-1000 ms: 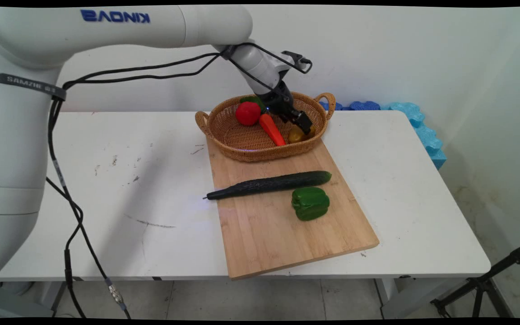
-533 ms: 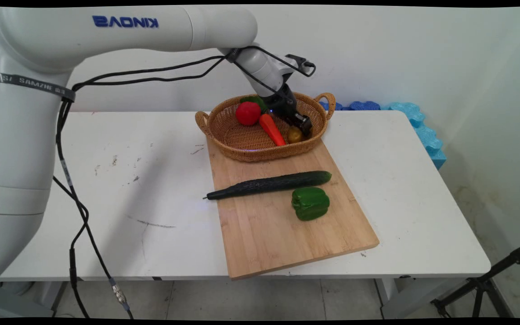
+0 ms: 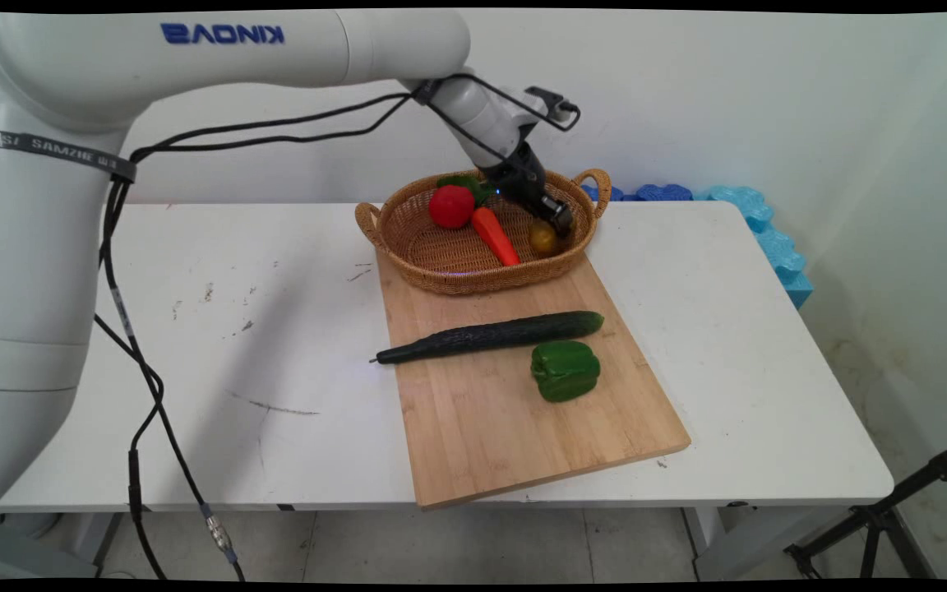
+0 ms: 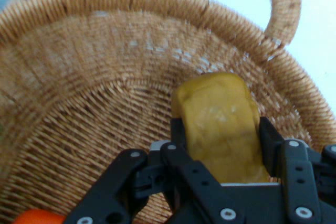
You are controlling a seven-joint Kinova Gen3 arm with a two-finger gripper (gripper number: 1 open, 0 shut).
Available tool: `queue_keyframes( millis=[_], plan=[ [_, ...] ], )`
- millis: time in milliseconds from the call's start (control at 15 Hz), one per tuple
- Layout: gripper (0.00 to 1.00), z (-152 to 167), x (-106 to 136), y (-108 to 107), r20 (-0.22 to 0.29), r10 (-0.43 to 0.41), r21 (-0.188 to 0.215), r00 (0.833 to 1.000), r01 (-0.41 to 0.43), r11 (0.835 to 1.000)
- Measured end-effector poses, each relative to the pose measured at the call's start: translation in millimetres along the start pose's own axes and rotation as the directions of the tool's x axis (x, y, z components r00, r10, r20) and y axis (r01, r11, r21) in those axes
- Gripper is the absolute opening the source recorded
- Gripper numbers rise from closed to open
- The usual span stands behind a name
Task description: Place the picked object on the cutting board
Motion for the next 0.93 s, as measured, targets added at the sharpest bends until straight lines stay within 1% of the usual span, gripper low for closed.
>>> queue_keyframes(
  millis=[133, 333, 533, 733, 933],
  plan=[
    [0.00, -16, 6, 1, -0.022, 0.021, 0.009, 1.000, -0.021, 1.000],
    [0.00, -56, 13, 6, -0.059, 0.060, 0.017, 0.996, -0.059, 0.998],
    [0.00, -104, 14, 20, -0.090, 0.109, 0.006, 0.990, -0.109, 0.994],
    [0.00, -158, 1, 33, -0.116, 0.152, -0.017, 0.982, -0.155, 0.988],
    [0.00, -204, -18, 45, -0.133, 0.190, -0.050, 0.973, -0.199, 0.979]
  ],
)
